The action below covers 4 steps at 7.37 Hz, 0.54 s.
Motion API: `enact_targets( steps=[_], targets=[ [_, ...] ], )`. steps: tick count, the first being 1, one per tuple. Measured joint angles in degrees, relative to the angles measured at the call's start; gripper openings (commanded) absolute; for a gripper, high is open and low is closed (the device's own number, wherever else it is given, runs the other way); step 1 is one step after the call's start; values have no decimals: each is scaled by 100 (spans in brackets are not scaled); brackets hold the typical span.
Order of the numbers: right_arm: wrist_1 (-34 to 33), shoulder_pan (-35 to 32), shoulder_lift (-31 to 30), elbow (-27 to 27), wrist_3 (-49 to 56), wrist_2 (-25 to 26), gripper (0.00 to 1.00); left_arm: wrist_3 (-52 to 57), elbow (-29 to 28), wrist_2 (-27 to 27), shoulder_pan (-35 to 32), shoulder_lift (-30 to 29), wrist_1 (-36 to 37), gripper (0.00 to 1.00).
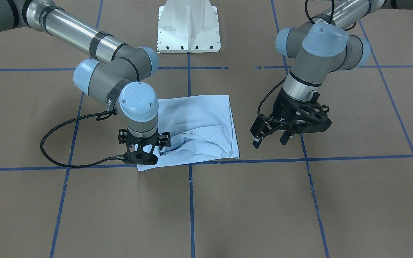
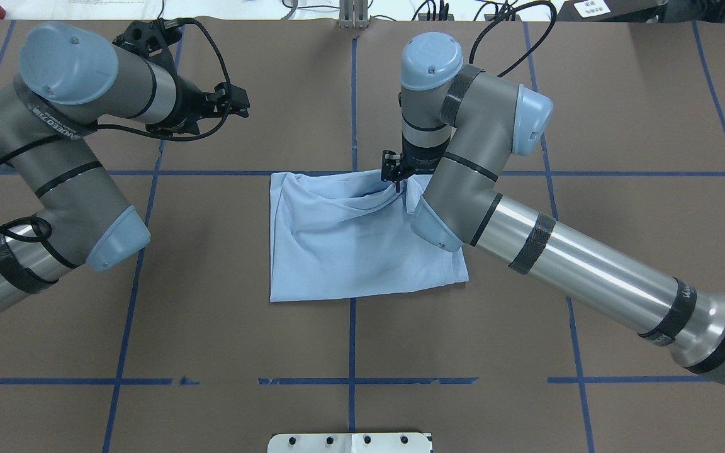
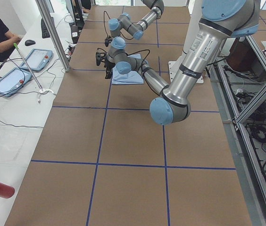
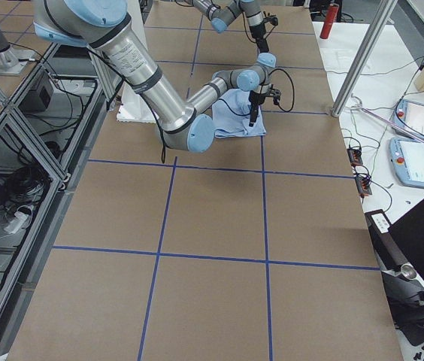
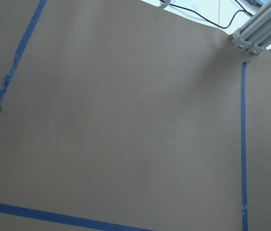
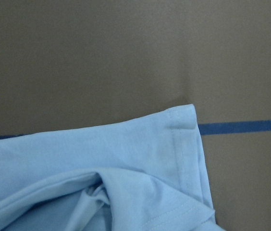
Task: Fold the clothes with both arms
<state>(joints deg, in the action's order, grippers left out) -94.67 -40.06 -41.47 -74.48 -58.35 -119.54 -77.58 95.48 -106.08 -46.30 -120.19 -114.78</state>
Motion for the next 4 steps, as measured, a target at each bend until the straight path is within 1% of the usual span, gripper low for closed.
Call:
enact_targets(
  steps=[2, 4],
  targets=[
    [-19, -30, -42, -18, 22, -330, 100, -18, 11, 160, 5, -30, -1, 100],
    [-17, -10, -86, 79, 77, -363, 100, -43, 49, 204, 7, -38, 7, 100]
  ],
)
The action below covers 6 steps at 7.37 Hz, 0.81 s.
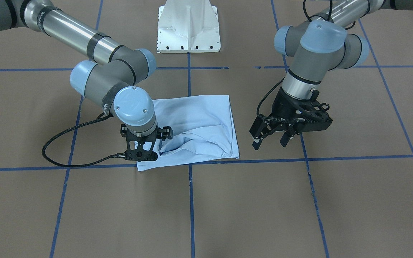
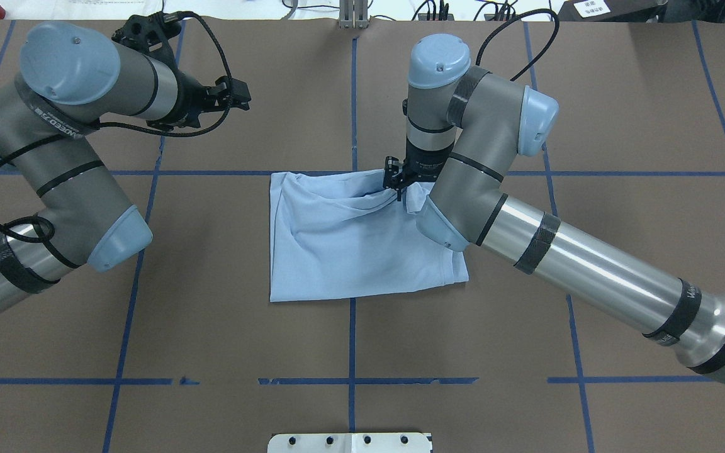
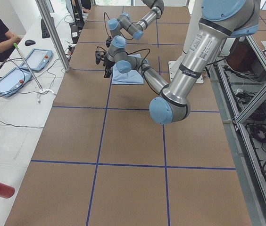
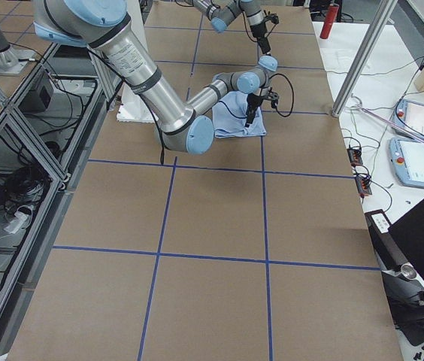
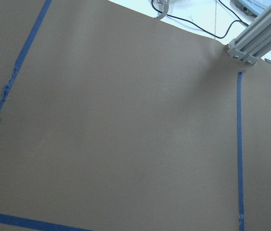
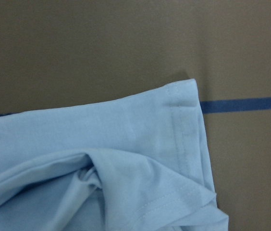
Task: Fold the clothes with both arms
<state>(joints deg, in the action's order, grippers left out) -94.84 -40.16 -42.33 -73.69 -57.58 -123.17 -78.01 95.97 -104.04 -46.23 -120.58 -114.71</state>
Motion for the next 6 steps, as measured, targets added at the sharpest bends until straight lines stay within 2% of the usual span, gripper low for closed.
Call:
enact_targets(
  steps=[6],
  targets=[
    [50, -32, 271, 621, 361, 391, 100, -8, 20, -3, 3, 6, 3, 100]
  ],
)
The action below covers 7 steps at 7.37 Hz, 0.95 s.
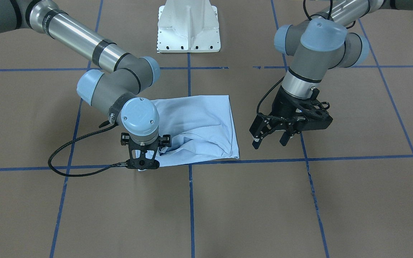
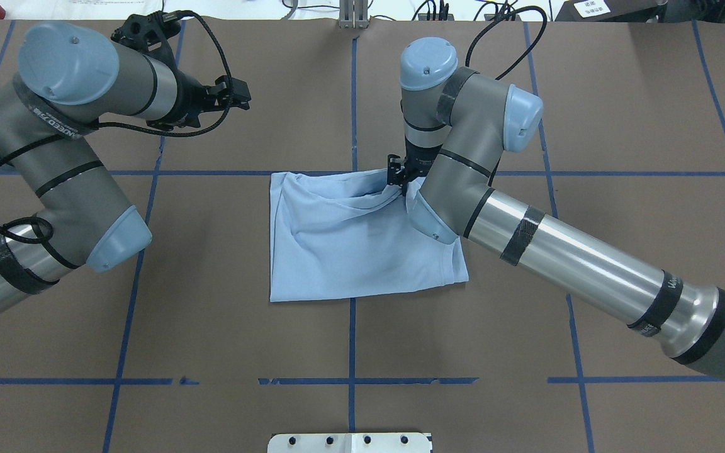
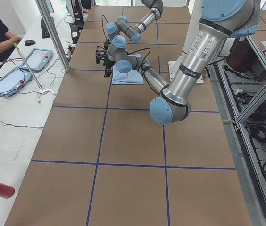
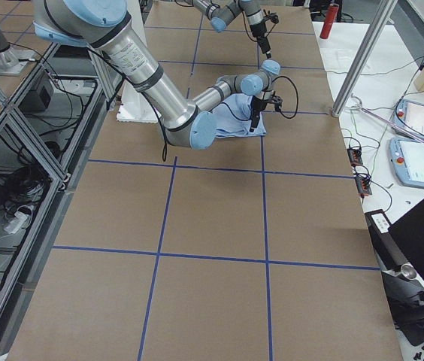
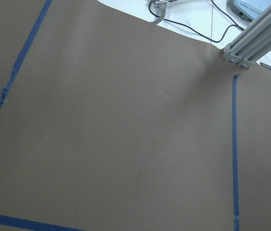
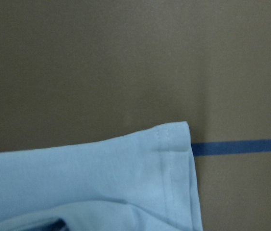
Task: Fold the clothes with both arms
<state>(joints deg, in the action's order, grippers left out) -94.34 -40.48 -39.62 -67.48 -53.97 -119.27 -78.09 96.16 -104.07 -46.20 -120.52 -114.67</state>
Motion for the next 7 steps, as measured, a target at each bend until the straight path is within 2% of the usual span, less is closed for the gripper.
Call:
enact_targets(
  steps=[4, 7],
  targets=[
    [9, -366, 86, 439, 669, 369, 100, 1, -26, -12, 6, -9, -2, 100],
    [12, -578, 298, 521, 854, 480, 100, 14, -114, -28, 40, -1, -35, 100]
  ],
)
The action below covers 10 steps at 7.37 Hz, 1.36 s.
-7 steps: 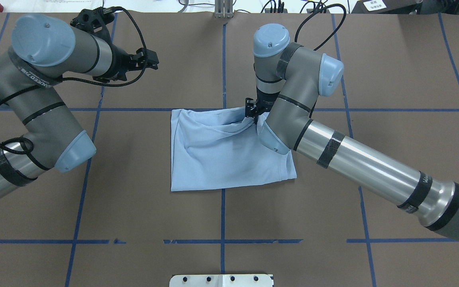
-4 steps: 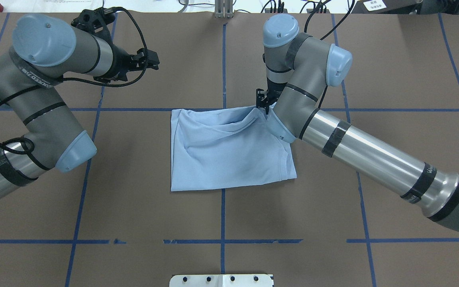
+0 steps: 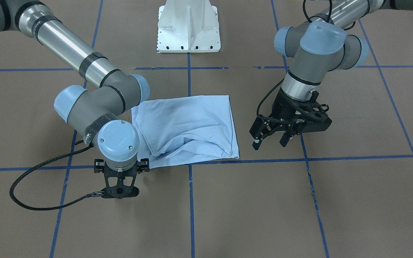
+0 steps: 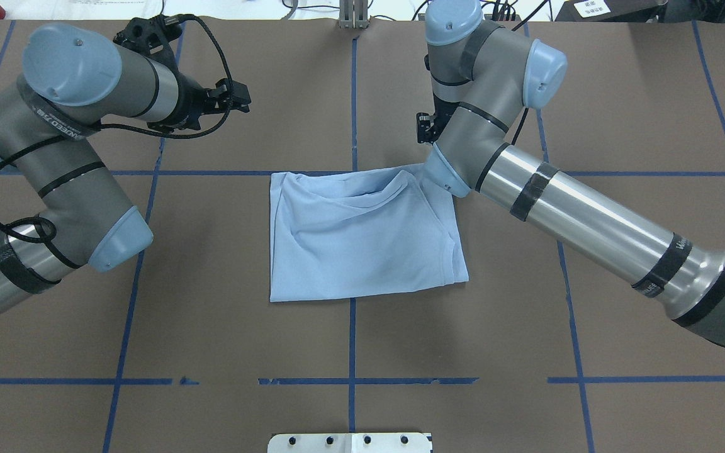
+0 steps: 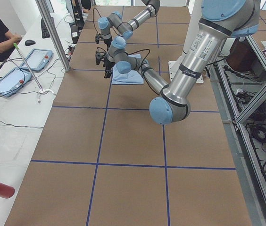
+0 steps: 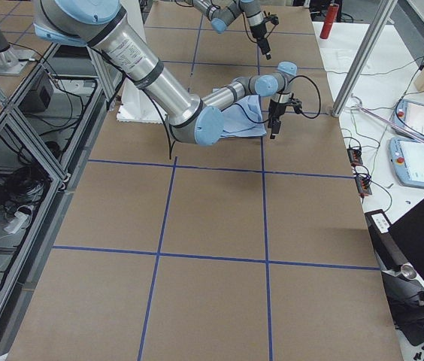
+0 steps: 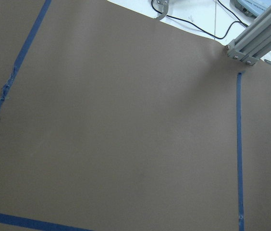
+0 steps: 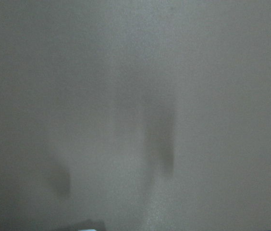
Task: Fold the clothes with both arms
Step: 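Raise the right gripper away from the shirt toward the far side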
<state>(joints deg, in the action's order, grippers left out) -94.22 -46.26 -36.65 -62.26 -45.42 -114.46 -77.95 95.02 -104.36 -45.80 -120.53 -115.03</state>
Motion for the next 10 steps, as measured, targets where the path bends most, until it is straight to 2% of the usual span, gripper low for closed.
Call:
enact_targets(
  steps=[1, 2, 5, 7, 10],
  targets=[
    [-7, -94, 42, -84, 2, -107, 100, -5, -74, 11, 132, -14, -1, 100],
    [-27, -231, 46, -250, -8, -328, 100, -8, -150, 22, 312, -46, 5, 94],
    [-47, -780, -186, -864, -42, -1327, 100, 35, -757, 123, 720, -508, -3, 59],
    [-31, -1013, -469, -1186, -40, -1585, 100, 182, -1314, 261, 821, -814, -138, 43],
    [-26, -1083, -559, -1284, -37, -1624, 100, 325, -1829, 286, 836, -902, -615, 43]
  ],
)
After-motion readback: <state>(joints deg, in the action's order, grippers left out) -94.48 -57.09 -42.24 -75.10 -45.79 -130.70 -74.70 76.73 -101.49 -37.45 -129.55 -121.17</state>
